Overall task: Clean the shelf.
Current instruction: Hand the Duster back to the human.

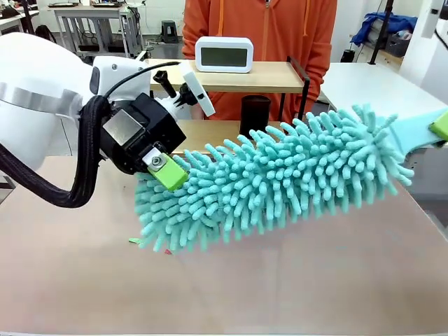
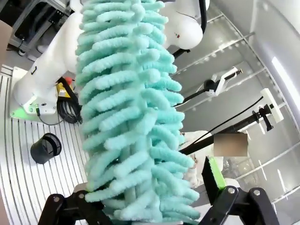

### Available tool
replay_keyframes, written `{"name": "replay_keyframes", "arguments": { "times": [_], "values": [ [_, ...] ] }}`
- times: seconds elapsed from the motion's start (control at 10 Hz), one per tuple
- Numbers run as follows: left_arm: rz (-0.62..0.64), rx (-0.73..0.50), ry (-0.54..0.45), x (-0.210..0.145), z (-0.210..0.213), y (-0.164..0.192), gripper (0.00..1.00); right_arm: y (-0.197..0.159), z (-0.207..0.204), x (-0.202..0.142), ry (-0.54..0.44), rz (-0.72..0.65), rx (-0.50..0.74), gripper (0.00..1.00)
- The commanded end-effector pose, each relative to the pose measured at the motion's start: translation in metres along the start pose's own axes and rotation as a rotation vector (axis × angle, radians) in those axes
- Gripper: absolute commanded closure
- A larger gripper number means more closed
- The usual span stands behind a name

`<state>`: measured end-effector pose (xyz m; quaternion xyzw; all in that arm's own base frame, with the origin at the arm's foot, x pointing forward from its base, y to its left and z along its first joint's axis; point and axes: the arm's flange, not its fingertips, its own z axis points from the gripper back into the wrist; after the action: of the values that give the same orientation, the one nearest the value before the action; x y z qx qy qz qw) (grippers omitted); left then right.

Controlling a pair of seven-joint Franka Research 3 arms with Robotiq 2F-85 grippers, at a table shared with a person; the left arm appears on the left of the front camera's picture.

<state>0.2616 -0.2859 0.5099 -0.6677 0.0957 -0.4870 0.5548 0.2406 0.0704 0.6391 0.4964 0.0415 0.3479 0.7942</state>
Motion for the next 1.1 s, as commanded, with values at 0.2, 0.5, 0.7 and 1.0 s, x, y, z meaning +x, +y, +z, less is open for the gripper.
{"name": "replay_keyframes", "arguments": {
  "times": [0.2,0.5,0.7,1.0],
  "values": [
    [-0.011,-0.009,0.035,0.001,0.002,0.000,0.00,-0.008,-0.004,0.007,-0.067,-0.013,0.046,0.87],
    [-0.006,0.020,0.055,0.000,0.004,0.004,1.00,-0.009,0.000,0.004,-0.078,-0.010,0.059,0.87],
    [-0.013,0.063,0.044,-0.002,0.003,0.006,1.00,-0.011,-0.003,0.004,-0.070,-0.021,0.044,0.87],
    [-0.025,0.057,0.030,-0.004,0.001,0.007,1.00,-0.015,-0.006,0.002,-0.044,-0.035,0.031,0.87]
  ]
}}
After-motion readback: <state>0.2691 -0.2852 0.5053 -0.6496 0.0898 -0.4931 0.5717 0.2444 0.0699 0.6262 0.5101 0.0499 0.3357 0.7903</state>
